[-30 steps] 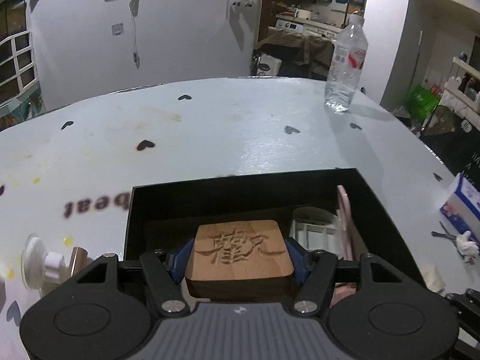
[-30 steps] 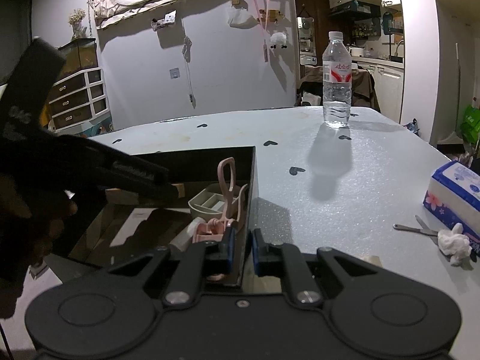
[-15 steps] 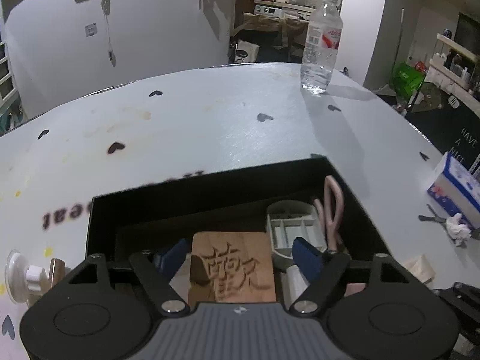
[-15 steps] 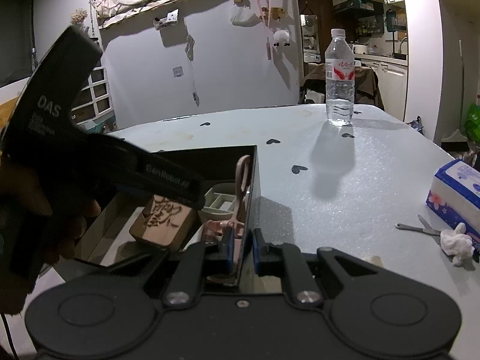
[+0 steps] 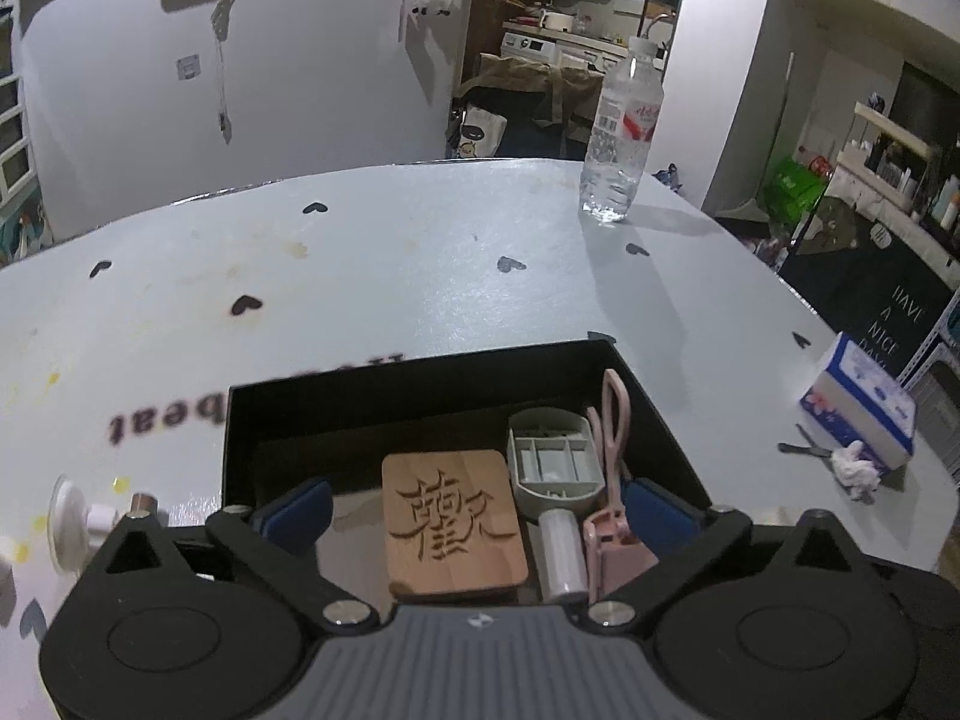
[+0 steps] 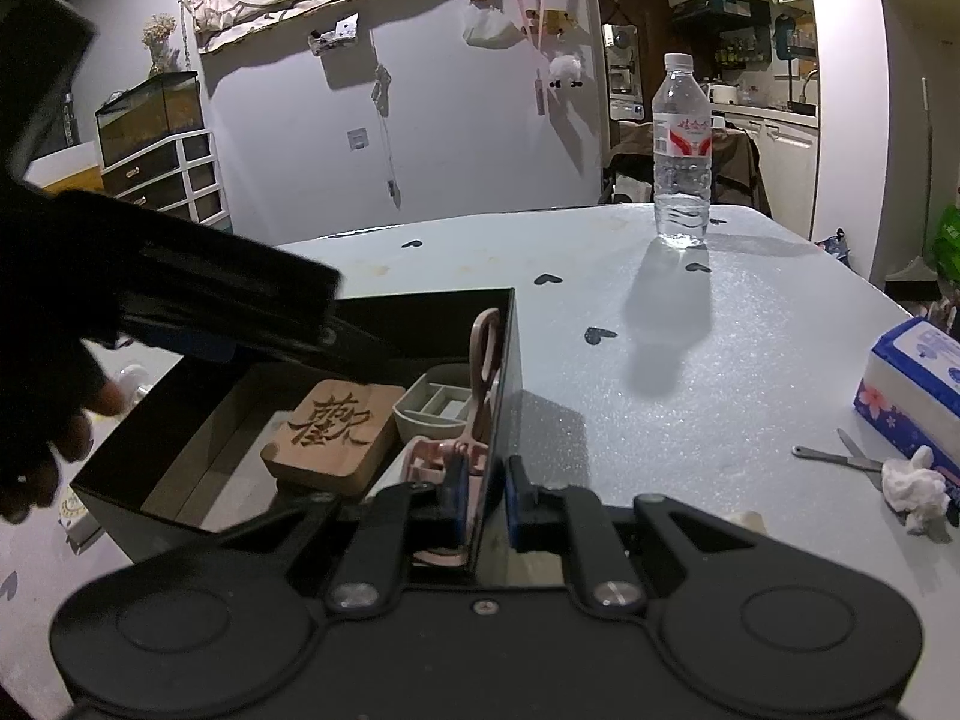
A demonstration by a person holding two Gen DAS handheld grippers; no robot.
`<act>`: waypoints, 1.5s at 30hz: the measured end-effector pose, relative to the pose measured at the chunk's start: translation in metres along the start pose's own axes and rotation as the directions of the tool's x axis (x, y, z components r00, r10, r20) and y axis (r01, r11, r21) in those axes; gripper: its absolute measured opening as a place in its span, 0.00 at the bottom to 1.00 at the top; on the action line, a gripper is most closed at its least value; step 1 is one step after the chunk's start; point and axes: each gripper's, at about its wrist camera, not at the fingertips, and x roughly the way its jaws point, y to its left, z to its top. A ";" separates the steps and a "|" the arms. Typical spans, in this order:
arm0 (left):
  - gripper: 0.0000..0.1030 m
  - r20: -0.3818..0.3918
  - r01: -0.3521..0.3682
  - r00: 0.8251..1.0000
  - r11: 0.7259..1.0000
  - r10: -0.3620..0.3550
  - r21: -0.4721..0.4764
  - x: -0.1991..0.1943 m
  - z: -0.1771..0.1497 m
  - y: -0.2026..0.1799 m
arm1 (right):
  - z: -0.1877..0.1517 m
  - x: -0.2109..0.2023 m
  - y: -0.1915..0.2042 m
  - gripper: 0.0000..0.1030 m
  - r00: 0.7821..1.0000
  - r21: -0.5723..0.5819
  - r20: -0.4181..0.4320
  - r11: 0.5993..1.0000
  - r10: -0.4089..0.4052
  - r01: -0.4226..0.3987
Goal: Organize rigid objects
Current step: 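Move the left tool to the light wooden oval block and grasp it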
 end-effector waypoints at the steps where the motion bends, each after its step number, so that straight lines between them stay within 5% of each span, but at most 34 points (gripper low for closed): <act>1: 1.00 0.002 0.004 1.000 1.000 -0.004 -0.005 -0.003 -0.001 0.001 | 0.000 0.000 0.000 0.12 1.000 0.000 -0.001 1.000 0.000 0.000; 18: 1.00 0.071 0.014 0.997 0.999 -0.011 -0.049 -0.050 -0.018 0.029 | 0.001 0.002 0.001 0.12 1.000 0.006 -0.006 1.000 -0.012 0.012; 29: 1.00 0.139 -0.063 0.987 0.993 0.077 -0.102 -0.092 -0.034 0.081 | -0.001 0.001 0.001 0.12 1.000 0.008 0.001 1.000 -0.016 0.016; 45: 1.00 0.198 -0.273 0.925 0.928 0.326 -0.254 -0.142 -0.080 0.187 | 0.000 0.000 0.000 0.12 1.000 0.011 0.002 1.000 -0.016 0.016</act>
